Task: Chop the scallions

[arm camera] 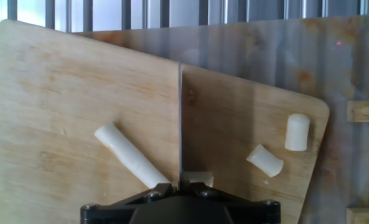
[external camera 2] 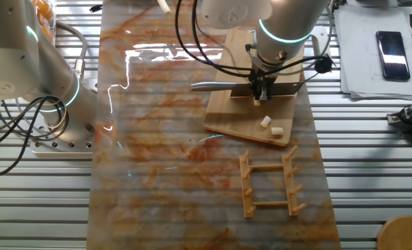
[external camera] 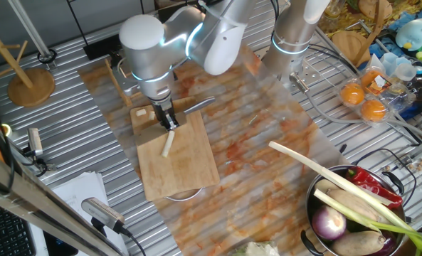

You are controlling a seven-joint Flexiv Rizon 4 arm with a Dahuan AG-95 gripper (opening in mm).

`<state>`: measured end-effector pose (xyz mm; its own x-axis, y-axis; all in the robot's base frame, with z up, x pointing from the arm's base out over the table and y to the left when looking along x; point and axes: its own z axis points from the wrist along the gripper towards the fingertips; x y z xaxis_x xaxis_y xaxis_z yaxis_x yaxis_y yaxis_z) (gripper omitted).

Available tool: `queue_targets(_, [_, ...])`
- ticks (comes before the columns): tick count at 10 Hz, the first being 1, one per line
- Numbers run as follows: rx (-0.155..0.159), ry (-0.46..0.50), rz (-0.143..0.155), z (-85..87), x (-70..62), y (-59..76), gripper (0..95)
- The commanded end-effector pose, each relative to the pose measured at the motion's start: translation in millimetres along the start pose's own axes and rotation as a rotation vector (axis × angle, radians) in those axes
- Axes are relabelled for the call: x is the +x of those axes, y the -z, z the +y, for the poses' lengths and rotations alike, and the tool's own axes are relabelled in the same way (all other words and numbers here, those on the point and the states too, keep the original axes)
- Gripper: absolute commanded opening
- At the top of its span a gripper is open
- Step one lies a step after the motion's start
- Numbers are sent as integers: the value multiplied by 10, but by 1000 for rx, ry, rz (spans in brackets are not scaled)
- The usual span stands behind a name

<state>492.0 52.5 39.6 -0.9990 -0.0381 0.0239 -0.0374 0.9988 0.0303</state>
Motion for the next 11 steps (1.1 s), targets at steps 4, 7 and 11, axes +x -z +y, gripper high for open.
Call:
queue_targets(4, [-4, -8, -34, 69, -109, 216, 0])
queue_targets(7, [-3, -20, -29, 157, -189, 283, 0])
queue_targets(11, [-1, -8, -4, 234, -139, 383, 0])
